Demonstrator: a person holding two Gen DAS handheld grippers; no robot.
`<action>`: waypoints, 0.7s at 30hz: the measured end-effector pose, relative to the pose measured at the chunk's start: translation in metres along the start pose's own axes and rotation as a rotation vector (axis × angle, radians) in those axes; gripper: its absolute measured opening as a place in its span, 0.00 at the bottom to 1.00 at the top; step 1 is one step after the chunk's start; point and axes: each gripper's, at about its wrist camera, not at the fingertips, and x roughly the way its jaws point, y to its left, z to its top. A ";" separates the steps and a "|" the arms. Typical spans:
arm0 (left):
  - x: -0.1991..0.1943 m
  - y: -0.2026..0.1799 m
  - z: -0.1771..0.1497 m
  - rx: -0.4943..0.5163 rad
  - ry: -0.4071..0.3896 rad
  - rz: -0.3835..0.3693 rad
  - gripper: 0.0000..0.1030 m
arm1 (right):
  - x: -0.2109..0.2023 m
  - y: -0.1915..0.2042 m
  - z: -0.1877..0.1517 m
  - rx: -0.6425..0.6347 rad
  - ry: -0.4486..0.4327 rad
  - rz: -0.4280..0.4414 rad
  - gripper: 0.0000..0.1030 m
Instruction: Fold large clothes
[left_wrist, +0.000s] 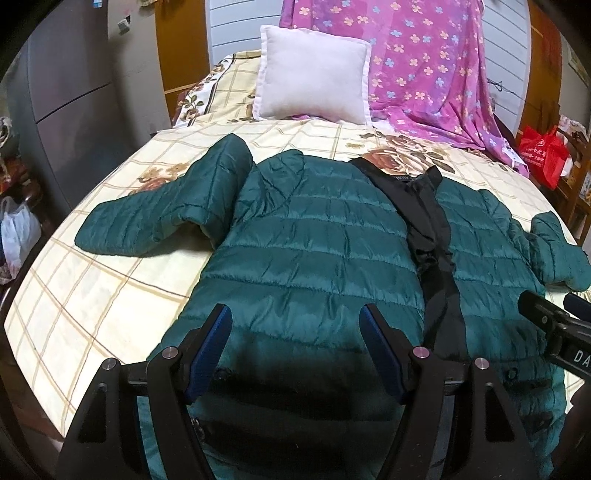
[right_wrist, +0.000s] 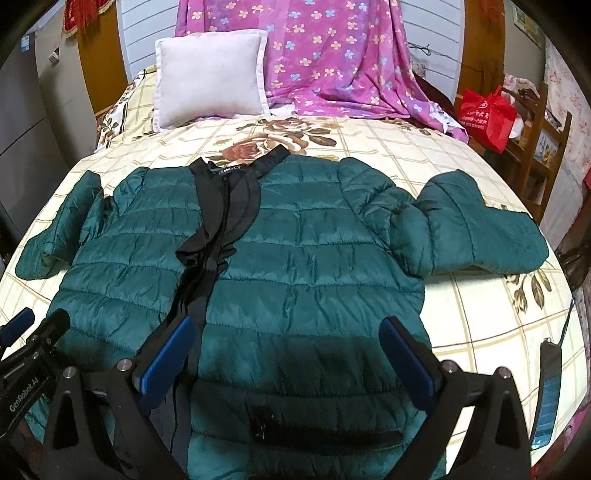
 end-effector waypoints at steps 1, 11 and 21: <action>0.001 0.001 0.001 0.000 0.001 0.000 0.45 | 0.000 0.000 0.002 0.002 0.000 0.000 0.98; 0.012 0.004 0.016 -0.014 0.001 0.002 0.45 | 0.012 -0.002 0.024 0.002 -0.007 -0.026 0.98; 0.027 0.006 0.026 -0.021 0.009 0.016 0.45 | 0.028 -0.004 0.031 0.021 0.006 -0.019 0.98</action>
